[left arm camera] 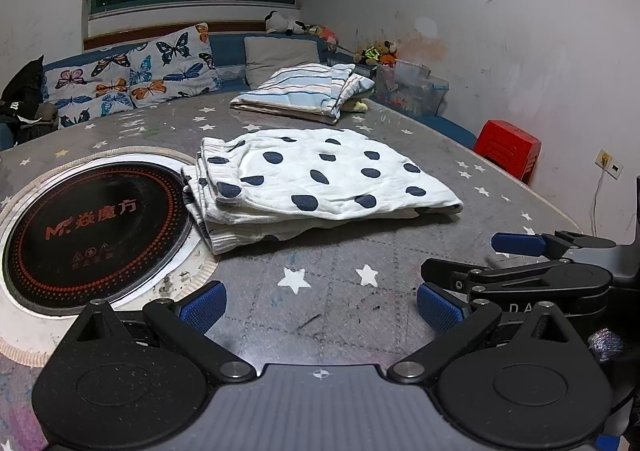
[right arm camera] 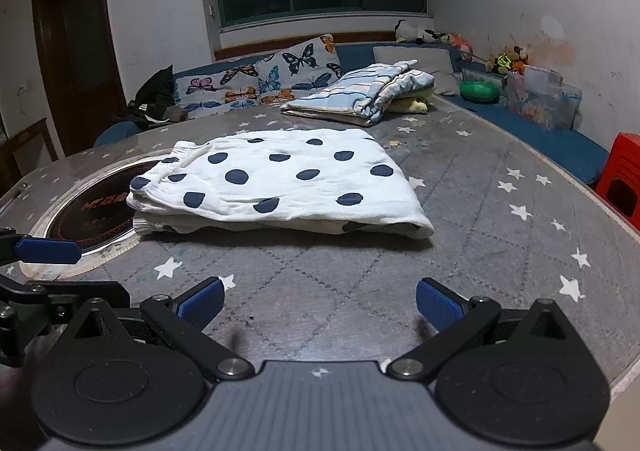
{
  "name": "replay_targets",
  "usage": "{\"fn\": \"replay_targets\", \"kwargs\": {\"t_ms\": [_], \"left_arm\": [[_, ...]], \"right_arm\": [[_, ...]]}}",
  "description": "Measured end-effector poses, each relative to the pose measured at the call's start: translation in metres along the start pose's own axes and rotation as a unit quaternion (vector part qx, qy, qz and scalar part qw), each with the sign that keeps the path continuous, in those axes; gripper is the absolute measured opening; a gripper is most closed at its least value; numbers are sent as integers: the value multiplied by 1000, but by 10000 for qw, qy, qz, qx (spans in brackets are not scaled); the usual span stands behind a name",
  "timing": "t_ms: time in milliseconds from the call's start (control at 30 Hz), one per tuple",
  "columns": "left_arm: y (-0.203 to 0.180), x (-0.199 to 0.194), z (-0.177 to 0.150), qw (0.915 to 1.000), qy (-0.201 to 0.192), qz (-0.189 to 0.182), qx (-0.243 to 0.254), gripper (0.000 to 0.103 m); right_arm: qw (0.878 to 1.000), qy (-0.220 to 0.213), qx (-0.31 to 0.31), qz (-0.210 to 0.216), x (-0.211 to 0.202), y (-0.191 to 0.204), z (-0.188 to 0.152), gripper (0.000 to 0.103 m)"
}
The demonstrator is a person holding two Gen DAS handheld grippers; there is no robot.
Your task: Fold clothes
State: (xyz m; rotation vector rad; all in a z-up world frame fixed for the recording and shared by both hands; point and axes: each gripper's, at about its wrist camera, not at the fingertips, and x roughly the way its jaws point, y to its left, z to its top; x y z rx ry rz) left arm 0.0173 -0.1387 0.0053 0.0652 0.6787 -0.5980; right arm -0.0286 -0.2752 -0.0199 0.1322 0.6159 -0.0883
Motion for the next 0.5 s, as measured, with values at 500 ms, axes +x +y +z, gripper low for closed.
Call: {"fn": "replay_targets", "kwargs": {"t_ms": [500], "left_arm": [[5,8,5,10000,31,-4,-74,103]], "right_arm": [[10000,66,14,-18,8,0,3,103]]}}
